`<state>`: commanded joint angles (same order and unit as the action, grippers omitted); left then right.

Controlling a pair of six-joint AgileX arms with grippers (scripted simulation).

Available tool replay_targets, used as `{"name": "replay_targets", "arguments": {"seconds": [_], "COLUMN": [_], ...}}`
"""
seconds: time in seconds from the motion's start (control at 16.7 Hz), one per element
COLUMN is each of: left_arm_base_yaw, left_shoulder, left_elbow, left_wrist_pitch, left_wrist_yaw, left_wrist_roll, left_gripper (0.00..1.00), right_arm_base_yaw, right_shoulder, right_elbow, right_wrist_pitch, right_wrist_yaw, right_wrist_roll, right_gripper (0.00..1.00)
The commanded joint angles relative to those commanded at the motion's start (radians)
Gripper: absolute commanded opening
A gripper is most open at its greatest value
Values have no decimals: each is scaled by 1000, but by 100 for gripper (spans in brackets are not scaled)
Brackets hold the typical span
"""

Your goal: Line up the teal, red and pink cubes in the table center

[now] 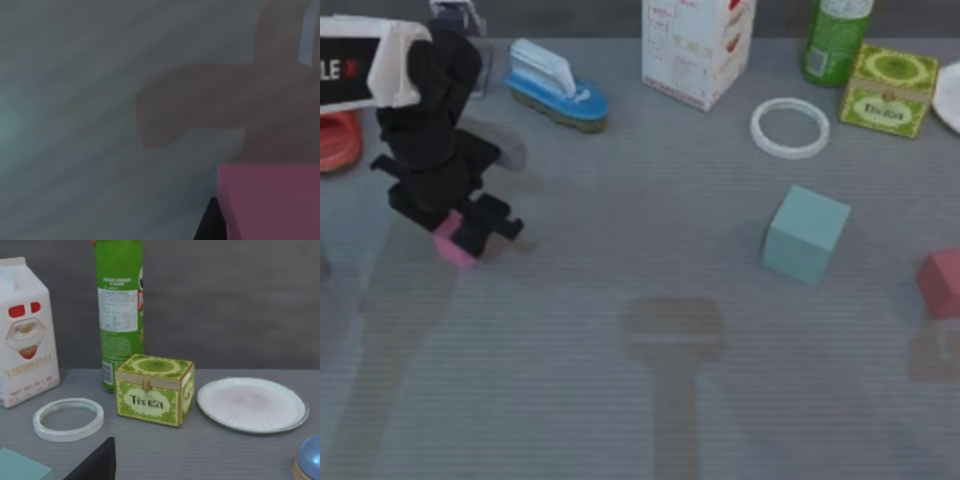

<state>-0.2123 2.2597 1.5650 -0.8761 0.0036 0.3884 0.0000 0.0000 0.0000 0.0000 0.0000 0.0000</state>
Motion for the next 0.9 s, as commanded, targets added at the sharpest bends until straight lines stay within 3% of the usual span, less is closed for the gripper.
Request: {"name": "replay_targets", "arguments": {"seconds": [0.54, 0.9], "left_arm_base_yaw": [0, 14], "left_shoulder": [-39, -91], "left_elbow": [14, 131], "left_wrist_pitch": [-20, -198], "left_wrist_yaw": [13, 13], "left_wrist_roll": [-7, -8], "left_gripper": [0, 0], "right_arm_base_yaw": [0, 0], "right_shoulder": [0, 0], "right_elbow": [0, 0], "right_wrist_pitch": [0, 0], "right_wrist_yaw": [0, 0], "right_wrist_roll": [0, 0], "right_gripper": [100, 100]}}
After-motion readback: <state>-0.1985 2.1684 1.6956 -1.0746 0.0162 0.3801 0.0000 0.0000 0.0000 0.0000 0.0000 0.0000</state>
